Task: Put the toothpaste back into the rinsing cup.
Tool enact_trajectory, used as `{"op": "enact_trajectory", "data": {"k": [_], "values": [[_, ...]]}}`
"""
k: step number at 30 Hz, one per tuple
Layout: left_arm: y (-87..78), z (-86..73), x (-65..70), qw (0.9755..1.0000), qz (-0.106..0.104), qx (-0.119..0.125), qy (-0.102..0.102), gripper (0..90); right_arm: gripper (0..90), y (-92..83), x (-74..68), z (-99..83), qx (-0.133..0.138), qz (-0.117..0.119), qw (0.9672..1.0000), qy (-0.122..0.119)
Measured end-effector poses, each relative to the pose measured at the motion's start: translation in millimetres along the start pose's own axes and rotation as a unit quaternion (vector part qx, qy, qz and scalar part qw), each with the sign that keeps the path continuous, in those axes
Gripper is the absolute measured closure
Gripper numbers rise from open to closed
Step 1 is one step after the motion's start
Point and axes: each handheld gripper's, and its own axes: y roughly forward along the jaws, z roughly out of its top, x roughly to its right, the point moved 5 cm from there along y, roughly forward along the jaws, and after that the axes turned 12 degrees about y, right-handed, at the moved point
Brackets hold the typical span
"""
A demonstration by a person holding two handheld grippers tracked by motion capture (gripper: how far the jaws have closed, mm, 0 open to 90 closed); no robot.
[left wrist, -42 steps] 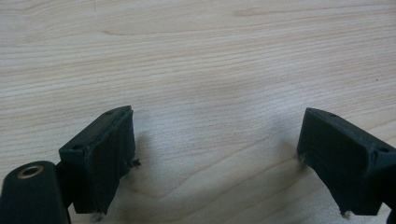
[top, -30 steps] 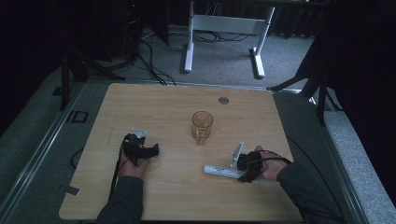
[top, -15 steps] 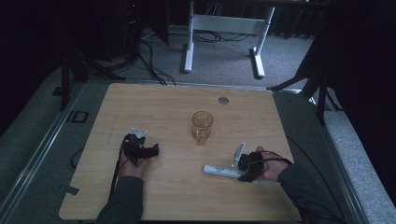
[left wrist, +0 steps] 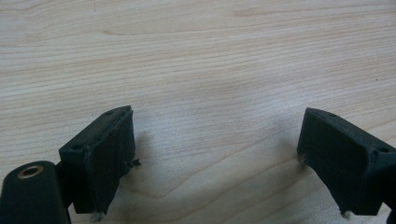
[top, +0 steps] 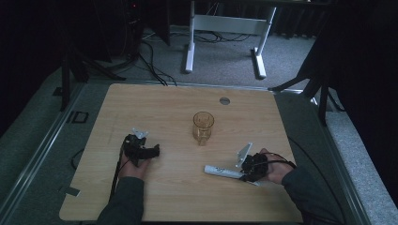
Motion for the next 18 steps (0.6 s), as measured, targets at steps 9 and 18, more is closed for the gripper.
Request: {"op": "enact_trajectory", "data": {"k": [9,18], "values": [[0.0,0.0,0.0,1.0000,0.000,0.000,0.000,11.5,74.5,-5.2,1.4,1.3,0.020,-0.005,0.9998,0.006],[0.0,0.0,0.0,1.0000,0.000,0.000,0.000,11.5,75.1,-14.2,7.2,1.5,0.043,-0.018,0.9988,0.013]]}}
